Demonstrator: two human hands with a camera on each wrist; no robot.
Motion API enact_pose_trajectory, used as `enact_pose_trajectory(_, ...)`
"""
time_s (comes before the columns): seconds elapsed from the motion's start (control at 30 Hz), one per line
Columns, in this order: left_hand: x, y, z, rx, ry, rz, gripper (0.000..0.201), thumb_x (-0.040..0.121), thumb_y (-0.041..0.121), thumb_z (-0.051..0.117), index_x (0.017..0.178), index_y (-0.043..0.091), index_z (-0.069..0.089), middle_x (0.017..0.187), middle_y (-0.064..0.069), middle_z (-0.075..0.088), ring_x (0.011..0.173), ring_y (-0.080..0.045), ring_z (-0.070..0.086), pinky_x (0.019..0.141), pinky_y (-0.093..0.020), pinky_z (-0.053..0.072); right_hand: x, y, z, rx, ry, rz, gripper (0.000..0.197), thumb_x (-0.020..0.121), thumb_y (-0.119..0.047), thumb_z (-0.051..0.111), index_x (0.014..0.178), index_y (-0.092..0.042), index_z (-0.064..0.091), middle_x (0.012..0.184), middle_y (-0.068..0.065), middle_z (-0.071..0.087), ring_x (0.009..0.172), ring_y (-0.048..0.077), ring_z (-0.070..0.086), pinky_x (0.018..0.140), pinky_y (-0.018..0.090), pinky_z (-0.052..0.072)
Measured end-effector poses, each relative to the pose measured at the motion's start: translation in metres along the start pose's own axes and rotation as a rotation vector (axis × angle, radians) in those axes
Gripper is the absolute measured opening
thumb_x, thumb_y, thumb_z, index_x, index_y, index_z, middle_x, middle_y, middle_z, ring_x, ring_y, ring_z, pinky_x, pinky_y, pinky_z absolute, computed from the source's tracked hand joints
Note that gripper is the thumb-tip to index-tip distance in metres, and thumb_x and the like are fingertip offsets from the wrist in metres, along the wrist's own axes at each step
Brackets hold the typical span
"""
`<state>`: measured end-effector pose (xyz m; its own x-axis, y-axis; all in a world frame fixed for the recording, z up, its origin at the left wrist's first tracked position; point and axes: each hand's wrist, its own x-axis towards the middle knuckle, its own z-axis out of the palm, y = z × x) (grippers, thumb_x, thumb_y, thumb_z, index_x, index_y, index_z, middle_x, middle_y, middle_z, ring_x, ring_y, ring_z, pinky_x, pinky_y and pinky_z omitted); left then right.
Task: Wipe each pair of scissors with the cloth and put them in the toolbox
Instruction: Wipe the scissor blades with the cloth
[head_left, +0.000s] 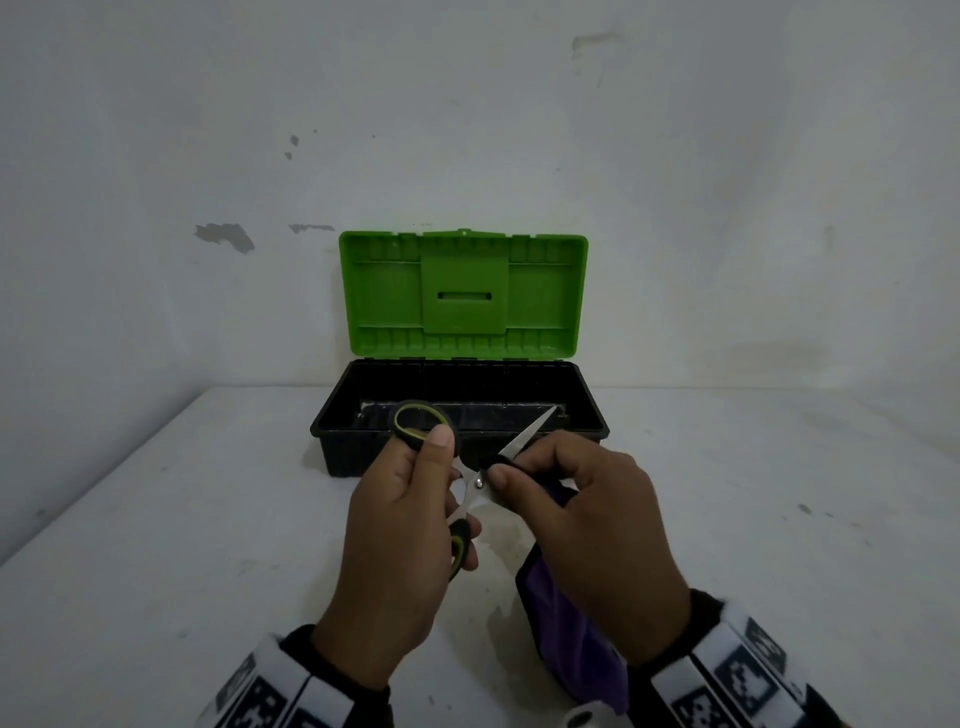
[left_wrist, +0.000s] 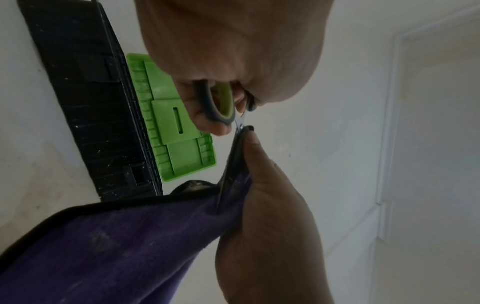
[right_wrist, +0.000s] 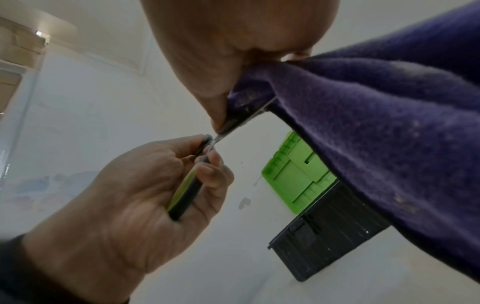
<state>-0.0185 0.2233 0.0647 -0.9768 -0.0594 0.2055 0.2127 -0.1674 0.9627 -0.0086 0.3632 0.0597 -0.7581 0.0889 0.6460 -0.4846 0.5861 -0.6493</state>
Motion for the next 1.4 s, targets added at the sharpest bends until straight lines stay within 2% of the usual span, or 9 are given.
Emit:
enact_pose_trajectory(0.13, 0.000, -0.001, 0.002, -0.012, -0.016, 0.013, 0.037, 0.097, 0.035, 0.049, 0.063, 0.023, 0.057, 0.055, 0.004, 0.043, 0.050, -0.022, 0.055, 0.043, -0.033, 0.047, 0.008, 0.007, -0.005, 0.003, 0.145, 0.078, 0.019, 0.082, -0.029, 0.079, 0.068, -0.021, 0.069, 0.058, -0.012, 0.063, 0.060, 0.005, 0.061, 0.056, 0.007, 0.041)
enact_pose_trajectory(0.27, 0.001, 0.000, 0.001, -0.020, -0.013, 0.033, 0.040, 0.098, 0.034, 0.050, 0.058, 0.027, 0.055, 0.053, 0.005, 0.042, 0.048, -0.022, 0.054, 0.042, -0.033, 0.047, 0.004, 0.001, -0.005, 0.040, 0.076, 0.063, 0.019, 0.082, -0.028, 0.079, 0.069, -0.019, 0.070, 0.061, -0.009, 0.066, 0.061, 0.008, 0.062, 0.057, 0.009, 0.044)
enact_pose_trajectory(0.47, 0.000, 0.000, 0.000, -0.025, -0.045, 0.020, 0.037, 0.098, 0.033, 0.050, 0.062, 0.023, 0.054, 0.052, 0.006, 0.042, 0.048, -0.023, 0.054, 0.041, -0.032, 0.045, 0.013, 0.010, -0.012, 0.014, 0.193, 0.122, 0.024, 0.083, -0.032, 0.078, 0.065, -0.023, 0.065, 0.057, -0.008, 0.063, 0.057, 0.010, 0.061, 0.056, 0.013, 0.045)
enact_pose_trajectory(0.63, 0.001, 0.001, -0.002, -0.030, -0.056, 0.024, 0.040, 0.098, 0.032, 0.050, 0.059, 0.023, 0.053, 0.052, 0.002, 0.038, 0.048, -0.025, 0.052, 0.040, -0.031, 0.044, 0.004, -0.001, -0.009, 0.080, 0.103, 0.103, 0.022, 0.083, -0.027, 0.079, 0.067, -0.017, 0.067, 0.055, -0.005, 0.064, 0.053, 0.008, 0.061, 0.055, 0.010, 0.045)
enact_pose_trajectory(0.73, -0.001, 0.001, -0.002, -0.028, -0.058, 0.021, 0.037, 0.098, 0.032, 0.050, 0.065, 0.016, 0.052, 0.052, 0.002, 0.038, 0.047, -0.025, 0.053, 0.040, -0.032, 0.044, 0.012, 0.006, -0.015, 0.068, 0.181, 0.138, 0.022, 0.082, -0.029, 0.079, 0.066, -0.019, 0.068, 0.059, -0.007, 0.066, 0.056, 0.007, 0.061, 0.056, 0.012, 0.045)
enact_pose_trajectory(0.93, 0.000, 0.004, -0.003, -0.020, -0.075, 0.038, 0.040, 0.098, 0.032, 0.049, 0.058, 0.024, 0.053, 0.052, 0.002, 0.037, 0.047, -0.025, 0.052, 0.040, -0.031, 0.043, 0.005, -0.005, -0.014, 0.111, 0.106, 0.104, 0.023, 0.083, -0.024, 0.079, 0.066, -0.013, 0.068, 0.055, -0.003, 0.065, 0.051, 0.007, 0.059, 0.053, 0.008, 0.043)
enact_pose_trajectory(1.03, -0.001, 0.004, -0.003, -0.025, -0.088, 0.039, 0.034, 0.097, 0.031, 0.050, 0.069, 0.012, 0.052, 0.051, 0.002, 0.037, 0.046, -0.024, 0.052, 0.039, -0.030, 0.042, 0.013, 0.003, -0.020, 0.113, 0.184, 0.148, 0.022, 0.083, -0.026, 0.078, 0.067, -0.014, 0.069, 0.057, -0.006, 0.066, 0.049, 0.002, 0.058, 0.052, 0.008, 0.042)
enact_pose_trajectory(1.27, -0.001, 0.002, -0.002, -0.033, -0.083, 0.045, 0.034, 0.097, 0.031, 0.049, 0.070, 0.010, 0.050, 0.051, 0.001, 0.038, 0.046, -0.024, 0.053, 0.038, -0.031, 0.043, 0.004, -0.004, -0.017, 0.134, 0.134, 0.138, 0.022, 0.084, -0.022, 0.078, 0.066, -0.013, 0.068, 0.058, -0.003, 0.066, 0.049, 0.003, 0.058, 0.052, 0.008, 0.043)
enact_pose_trajectory(1.4, 0.000, 0.001, -0.001, -0.038, -0.078, 0.041, 0.034, 0.097, 0.030, 0.050, 0.068, 0.013, 0.052, 0.050, 0.003, 0.040, 0.046, -0.023, 0.053, 0.039, -0.030, 0.043, 0.013, 0.004, -0.021, 0.104, 0.224, 0.174, 0.023, 0.083, -0.025, 0.078, 0.066, -0.015, 0.068, 0.058, -0.005, 0.066, 0.048, 0.000, 0.057, 0.051, 0.007, 0.041)
